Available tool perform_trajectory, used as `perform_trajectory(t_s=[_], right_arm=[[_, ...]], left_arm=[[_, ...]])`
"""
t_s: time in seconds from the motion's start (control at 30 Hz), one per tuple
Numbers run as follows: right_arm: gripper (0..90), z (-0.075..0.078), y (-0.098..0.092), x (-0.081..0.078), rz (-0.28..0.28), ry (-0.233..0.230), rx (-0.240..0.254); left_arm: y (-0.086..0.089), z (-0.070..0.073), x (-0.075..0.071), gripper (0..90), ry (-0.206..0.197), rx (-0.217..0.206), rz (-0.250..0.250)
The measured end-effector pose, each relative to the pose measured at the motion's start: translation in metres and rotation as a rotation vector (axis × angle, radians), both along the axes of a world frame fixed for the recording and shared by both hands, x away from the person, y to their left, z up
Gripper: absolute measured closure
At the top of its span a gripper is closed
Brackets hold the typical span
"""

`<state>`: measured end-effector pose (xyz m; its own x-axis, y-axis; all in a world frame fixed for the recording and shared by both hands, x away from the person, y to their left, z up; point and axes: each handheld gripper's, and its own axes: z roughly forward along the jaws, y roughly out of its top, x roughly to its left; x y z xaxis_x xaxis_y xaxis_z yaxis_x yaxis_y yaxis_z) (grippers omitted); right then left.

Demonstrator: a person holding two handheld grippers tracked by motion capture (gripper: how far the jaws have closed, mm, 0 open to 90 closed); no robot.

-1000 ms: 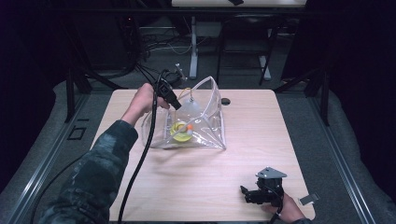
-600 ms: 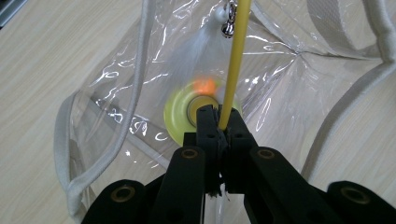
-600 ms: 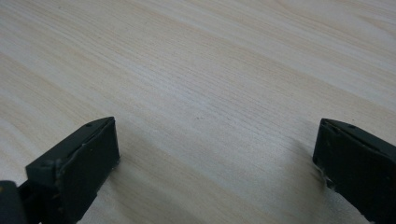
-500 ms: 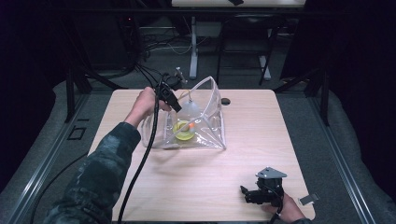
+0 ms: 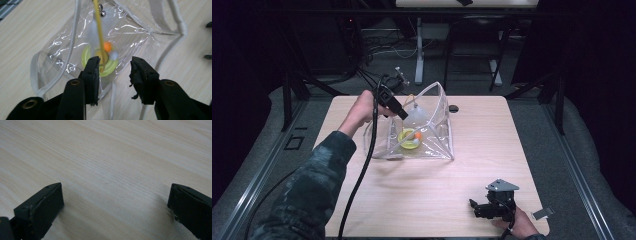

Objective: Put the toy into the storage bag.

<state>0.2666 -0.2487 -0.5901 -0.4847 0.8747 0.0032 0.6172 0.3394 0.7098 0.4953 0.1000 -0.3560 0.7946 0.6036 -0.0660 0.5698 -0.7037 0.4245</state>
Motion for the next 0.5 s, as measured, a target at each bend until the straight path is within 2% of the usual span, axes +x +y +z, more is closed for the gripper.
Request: perform_trajectory(t_s=[0.03,0.13,0.27,0.3,0.37,0.5], right_arm=[[0.0,0.000,0.000,0.000,0.000,0.000,0.000],[0.0,0.000,0.000,0.000,0.000,0.000,0.000],[0.0,0.000,0.000,0.000,-0.001,-0.001,-0.006],[0.0,0.000,0.000,0.000,-0.001,-0.001,-0.006],[0.0,0.000,0.000,0.000,-0.001,-0.001,-0.006],[0.0,0.000,0.000,0.000,-0.003,-0.002,-0.007]], left_arm=[[0.002,0.004,-0.002,44.2,-0.011,0.004,0.003],[0.011,0.016,-0.011,32.2,-0.050,-0.012,0.020],[0.027,0.028,-0.021,16.5,-0.093,-0.012,0.045],[0.031,0.030,-0.024,14.7,-0.104,-0.029,0.064],[0.042,0.035,-0.029,12.8,-0.119,-0.026,0.074],[0.062,0.040,-0.038,2.2,-0.148,-0.020,0.112]])
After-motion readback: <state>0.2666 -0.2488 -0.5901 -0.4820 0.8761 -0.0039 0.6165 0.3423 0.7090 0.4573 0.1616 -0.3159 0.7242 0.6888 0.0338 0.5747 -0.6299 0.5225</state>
